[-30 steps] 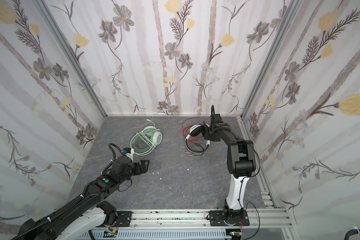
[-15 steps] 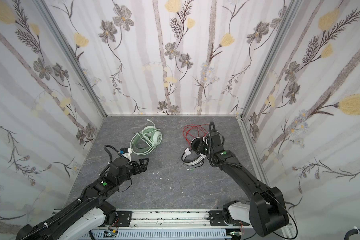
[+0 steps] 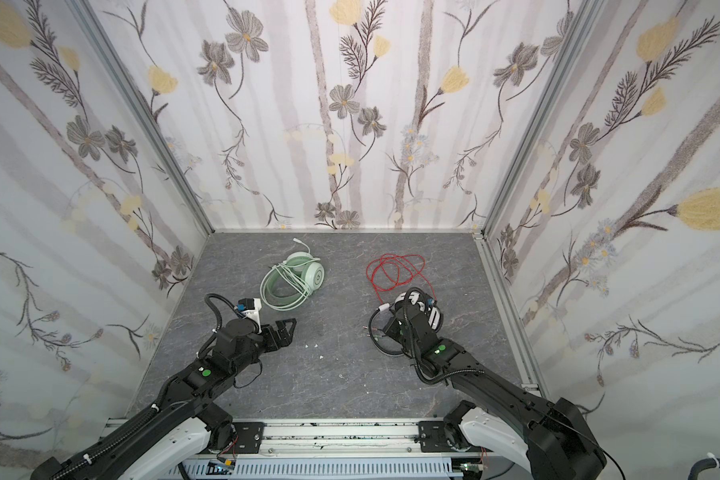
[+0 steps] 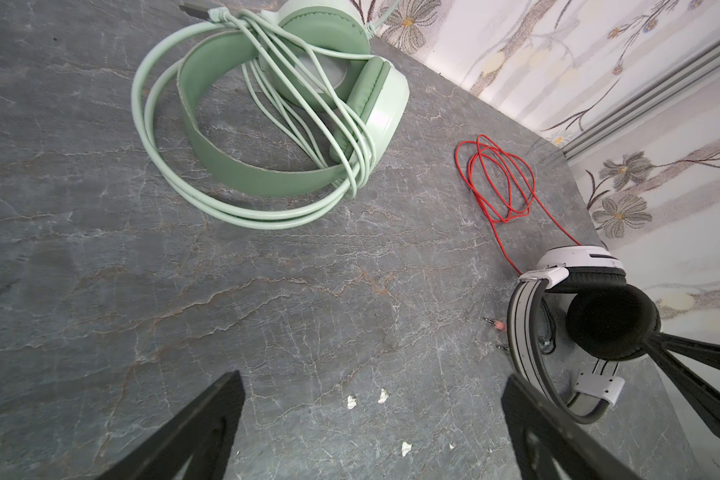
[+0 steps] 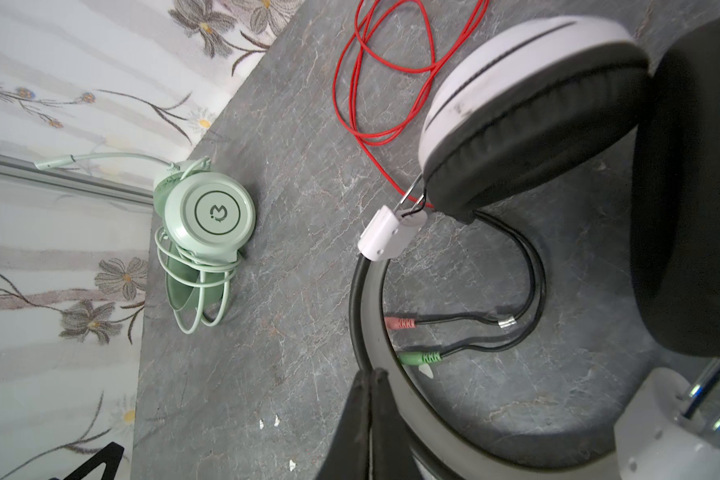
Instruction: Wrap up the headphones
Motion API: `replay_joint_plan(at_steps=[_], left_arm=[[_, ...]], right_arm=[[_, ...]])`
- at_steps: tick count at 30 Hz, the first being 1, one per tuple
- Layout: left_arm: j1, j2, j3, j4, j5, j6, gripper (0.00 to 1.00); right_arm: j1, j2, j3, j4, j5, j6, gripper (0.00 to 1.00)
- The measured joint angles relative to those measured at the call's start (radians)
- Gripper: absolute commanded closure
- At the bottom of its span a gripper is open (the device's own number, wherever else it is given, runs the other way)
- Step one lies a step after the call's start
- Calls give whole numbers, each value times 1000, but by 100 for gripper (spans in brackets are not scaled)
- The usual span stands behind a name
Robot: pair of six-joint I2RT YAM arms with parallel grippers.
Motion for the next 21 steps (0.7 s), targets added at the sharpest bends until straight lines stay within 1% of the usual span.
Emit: replay_joint_plan(at_steps=[1,3,7,9,12,15,21], left_arm=[[0,5,0,-1,0,0,0],[0,15,0,-1,0,0,0],[-2,24,0,0,0,0,0],[-2,27,0,3,0,0,0],[-2,29,0,3,0,0,0],[-2,35,0,4,0,0,0],[-2,50,3,5,1,1,0]], right_arm=[[-6,-8,14,-3,5,-20,50],[-32,-20,59,-17,2,-74,38],[-148,-38,144,-73,-33,-179,33],[-215,-50,179,-121,-71,-230,14],[-312,-48,207,-206,-111,-280,9],[-392,-8,238,-285,-115,-305,6],[-439,158,243,-364,-140,-335,5]])
